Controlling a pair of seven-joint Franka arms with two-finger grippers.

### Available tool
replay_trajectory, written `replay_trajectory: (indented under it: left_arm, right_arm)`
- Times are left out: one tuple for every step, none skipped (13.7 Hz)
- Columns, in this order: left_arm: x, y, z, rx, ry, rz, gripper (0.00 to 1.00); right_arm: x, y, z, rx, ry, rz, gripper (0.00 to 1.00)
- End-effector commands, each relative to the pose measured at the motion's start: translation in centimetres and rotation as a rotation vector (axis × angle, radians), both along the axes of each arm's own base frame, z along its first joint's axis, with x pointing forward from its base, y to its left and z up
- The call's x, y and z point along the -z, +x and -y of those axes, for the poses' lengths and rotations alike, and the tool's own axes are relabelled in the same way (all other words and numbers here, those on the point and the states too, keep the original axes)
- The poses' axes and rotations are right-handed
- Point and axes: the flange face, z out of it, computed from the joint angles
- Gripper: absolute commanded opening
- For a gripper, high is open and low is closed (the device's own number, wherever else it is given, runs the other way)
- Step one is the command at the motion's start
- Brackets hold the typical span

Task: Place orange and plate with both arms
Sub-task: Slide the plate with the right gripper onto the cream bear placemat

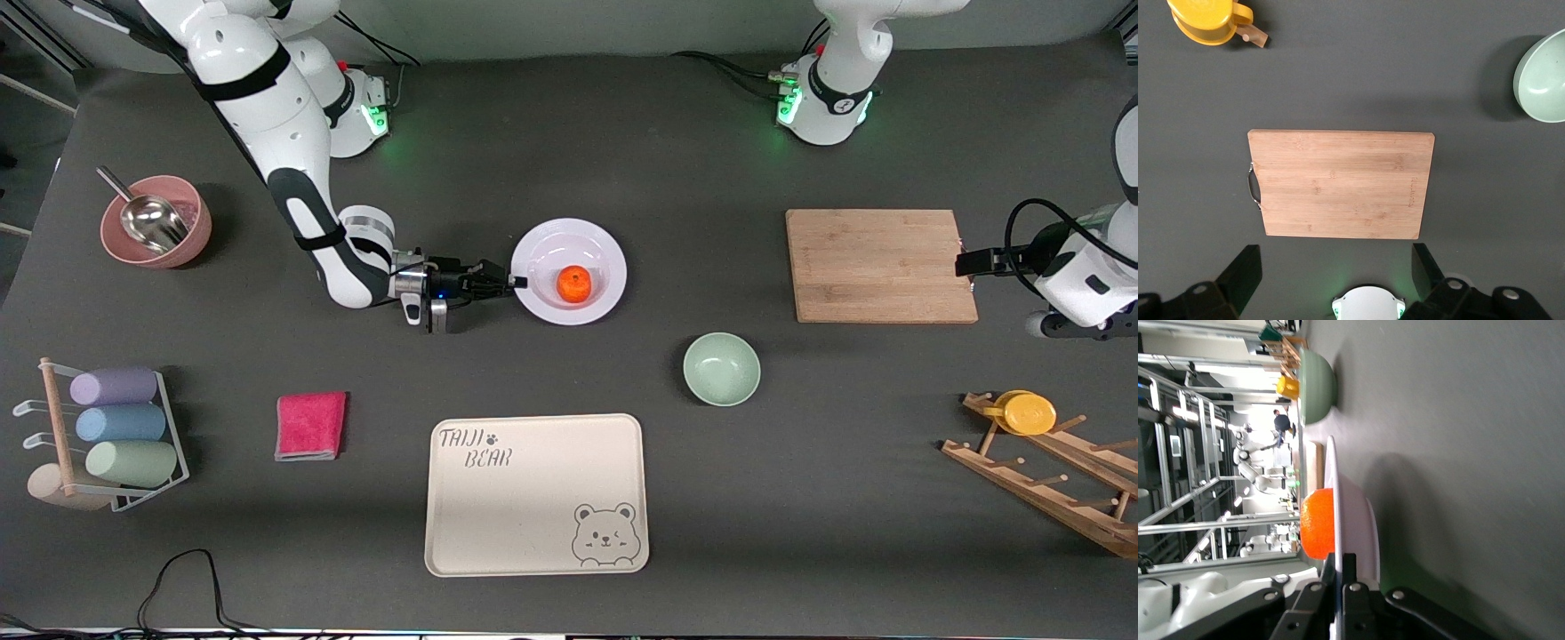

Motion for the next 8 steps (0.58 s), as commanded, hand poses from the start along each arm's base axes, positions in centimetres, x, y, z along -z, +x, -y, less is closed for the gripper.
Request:
replay_trajectory:
  left_arm:
    - [0.4, -0.4, -0.9, 0.011, 0.016, -0.021, 1.0]
    - [0.4, -0.4, -0.9, 0.013, 0.017, -0.021, 1.0]
    - [0.4, -0.4, -1.1, 0.01, 0.017, -0.023, 1.0]
    - [0.5, -0.4, -1.1, 0.01, 0.017, -0.026, 1.0]
    - [0.6, -0.3, -1.1, 0.01, 0.017, -0.027, 1.0]
    - [0.7, -0.3, -1.2, 0.011, 0.022, -0.029, 1.0]
    - [1.0, -0.2, -1.1, 0.015, 0.024, -0.034, 1.0]
    - [0.8, -0.1, -0.9, 0.018, 0.025, -0.029, 1.0]
  right_arm:
    - [-6.9, 2.2, 0.3, 0.005, 0.034, -0.01, 0.0]
    - [-9.2, 3.0, 0.9, -0.005, 0.03, -0.031, 0.0]
    - [-11.7, 3.7, 1.5, -0.022, 0.019, -0.043, 0.0]
    - [-14.1, 4.4, 2.3, -0.029, 0.009, -0.041, 0.0]
    - [-15.4, 4.8, 3.0, -0.021, 0.004, -0.041, 0.0]
    - [-15.9, 5.0, 3.1, -0.018, 0.008, -0.035, 0.0]
    - [-16.1, 5.2, 2.9, -0.019, 0.01, -0.031, 0.0]
    - [-16.4, 6.3, 2.7, -0.017, 0.014, -0.016, 0.0]
